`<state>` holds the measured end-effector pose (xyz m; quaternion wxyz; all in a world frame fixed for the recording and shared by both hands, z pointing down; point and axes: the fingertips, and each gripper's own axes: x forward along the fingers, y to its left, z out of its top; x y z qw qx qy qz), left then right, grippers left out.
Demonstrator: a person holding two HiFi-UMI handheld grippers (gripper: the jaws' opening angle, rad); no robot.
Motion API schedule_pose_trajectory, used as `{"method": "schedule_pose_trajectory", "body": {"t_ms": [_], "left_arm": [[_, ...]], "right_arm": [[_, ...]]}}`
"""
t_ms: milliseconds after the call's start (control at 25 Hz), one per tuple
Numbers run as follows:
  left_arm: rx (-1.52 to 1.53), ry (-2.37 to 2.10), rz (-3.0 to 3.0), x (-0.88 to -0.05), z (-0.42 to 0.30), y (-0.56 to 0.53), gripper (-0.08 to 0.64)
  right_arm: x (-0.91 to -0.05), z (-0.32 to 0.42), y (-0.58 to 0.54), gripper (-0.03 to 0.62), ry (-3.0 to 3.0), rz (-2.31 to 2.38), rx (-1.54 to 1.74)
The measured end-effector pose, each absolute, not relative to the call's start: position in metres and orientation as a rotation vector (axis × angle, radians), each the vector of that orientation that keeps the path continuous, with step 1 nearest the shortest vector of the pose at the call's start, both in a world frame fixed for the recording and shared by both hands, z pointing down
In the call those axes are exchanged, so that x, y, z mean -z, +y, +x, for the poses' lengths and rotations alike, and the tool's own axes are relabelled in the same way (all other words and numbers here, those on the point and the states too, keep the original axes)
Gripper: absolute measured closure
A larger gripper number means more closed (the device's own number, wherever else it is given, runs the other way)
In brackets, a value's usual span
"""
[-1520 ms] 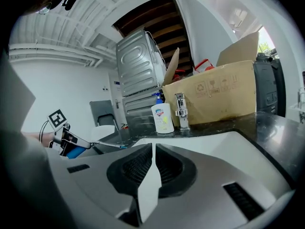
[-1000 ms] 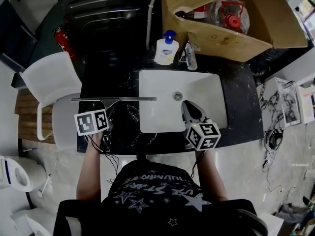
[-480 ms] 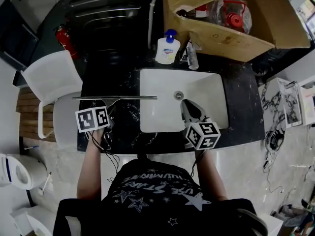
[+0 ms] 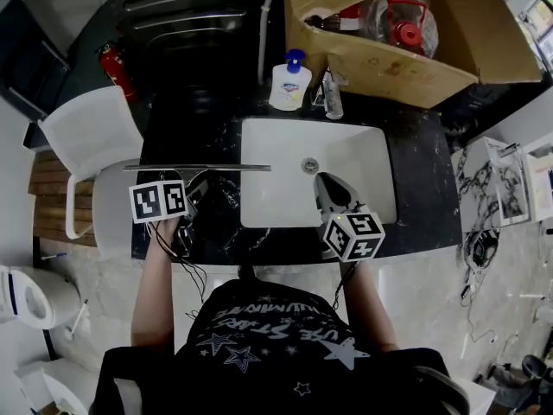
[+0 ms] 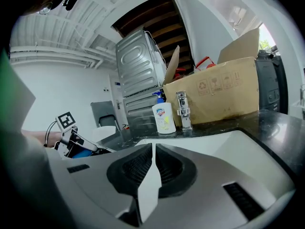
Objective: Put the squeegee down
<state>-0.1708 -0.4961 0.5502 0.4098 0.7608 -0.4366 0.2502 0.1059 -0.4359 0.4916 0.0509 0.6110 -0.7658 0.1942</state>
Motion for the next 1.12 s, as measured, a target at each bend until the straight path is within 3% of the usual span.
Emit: {"method": "schedule_pose_trajectory", "body": {"t_ms": [920,1120], "left_arm": [[-0.399,-1.412,2.155,-0.43,-0.159,-0.413,0.284],[-0.395,-1.429,2.188,-0.429,-0.147,-0.378,0.325]], "right_arm": [[-0.464,0.12,-0.359,0.54,-2.449,1.778,-0.519],[-0.462,0.129,-0.327,0.54,-2.466,1.776,-0.521]]}}
